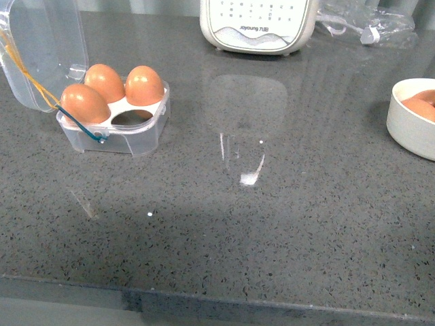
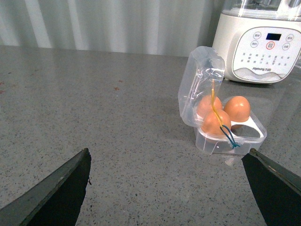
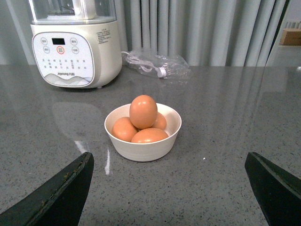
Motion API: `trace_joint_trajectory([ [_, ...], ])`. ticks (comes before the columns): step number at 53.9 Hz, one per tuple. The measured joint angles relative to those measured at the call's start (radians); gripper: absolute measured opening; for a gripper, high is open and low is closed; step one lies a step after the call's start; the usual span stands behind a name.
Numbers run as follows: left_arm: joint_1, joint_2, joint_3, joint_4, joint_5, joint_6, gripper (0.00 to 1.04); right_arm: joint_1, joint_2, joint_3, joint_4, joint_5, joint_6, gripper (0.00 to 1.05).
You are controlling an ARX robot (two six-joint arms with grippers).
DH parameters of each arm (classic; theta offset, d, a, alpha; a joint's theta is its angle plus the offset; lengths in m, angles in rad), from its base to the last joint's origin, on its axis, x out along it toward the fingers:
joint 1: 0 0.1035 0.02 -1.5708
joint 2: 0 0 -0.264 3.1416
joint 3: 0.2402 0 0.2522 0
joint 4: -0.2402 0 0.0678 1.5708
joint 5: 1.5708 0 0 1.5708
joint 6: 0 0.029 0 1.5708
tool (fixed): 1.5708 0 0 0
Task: Put egg into box
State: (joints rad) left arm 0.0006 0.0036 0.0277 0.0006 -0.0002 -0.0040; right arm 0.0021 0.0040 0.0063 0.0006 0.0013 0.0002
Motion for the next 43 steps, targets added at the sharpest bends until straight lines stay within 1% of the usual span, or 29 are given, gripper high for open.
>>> trace_joint_trajectory([
  [7,0.000,0.000,0.000,0.000,0.000,0.000,0.98,0.001,0.002,0.000,-0.002,0.006,0.004,0.97],
  [9,0.000,0.000,0.000,0.000,0.000,0.000,0.98,0.020,0.026,0.021,-0.062,0.070,0.034,0.97],
  [10,0.000,0.000,0.000,0.000,0.000,0.000,0.98,0.038,0.056,0.047,-0.119,0.113,0.068,0.97],
  [11,0.000,0.000,0.000,0.000,0.000,0.000,0.98,0.048,0.098,0.074,-0.177,0.185,0.104,0.97],
  [13,0.000,0.000,0.000,0.000,-0.001,0.000,0.98,0.051,0.159,0.108,-0.233,0.239,0.164,0.97],
  [15,0.000,0.000,0.000,0.000,0.000,0.000,0.98,0.040,0.212,0.127,-0.248,0.246,0.190,0.97],
  [18,0.000,0.000,0.000,0.000,0.000,0.000,0.98,0.013,0.266,0.142,-0.229,0.232,0.203,0.97],
  [21,0.000,0.000,0.000,0.000,0.000,0.000,0.98,-0.035,0.317,0.159,-0.177,0.166,0.191,0.97],
  [22,0.000,0.000,0.000,0.000,0.000,0.000,0.98,-0.069,0.346,0.174,-0.140,0.118,0.178,0.97],
  [25,0.000,-0.001,0.000,0.000,0.000,0.000,0.98,-0.134,0.407,0.216,-0.063,0.026,0.132,0.97],
  [29,0.000,0.000,0.000,0.000,0.000,0.000,0.98,-0.182,0.488,0.269,0.005,-0.070,0.063,0.97],
  [33,0.000,0.000,0.000,0.000,0.000,0.000,0.98,-0.201,0.562,0.299,0.048,-0.140,0.002,0.97],
  [37,0.000,0.000,0.000,0.000,0.000,0.000,0.98,-0.205,0.673,0.334,0.084,-0.207,-0.101,0.97],
  [41,0.000,0.000,0.000,0.000,0.000,0.000,0.98,-0.211,0.759,0.366,0.081,-0.339,-0.175,0.97],
  [43,0.000,0.000,0.000,0.000,0.000,0.000,0.98,-0.213,0.784,0.379,0.078,-0.382,-0.193,0.97],
])
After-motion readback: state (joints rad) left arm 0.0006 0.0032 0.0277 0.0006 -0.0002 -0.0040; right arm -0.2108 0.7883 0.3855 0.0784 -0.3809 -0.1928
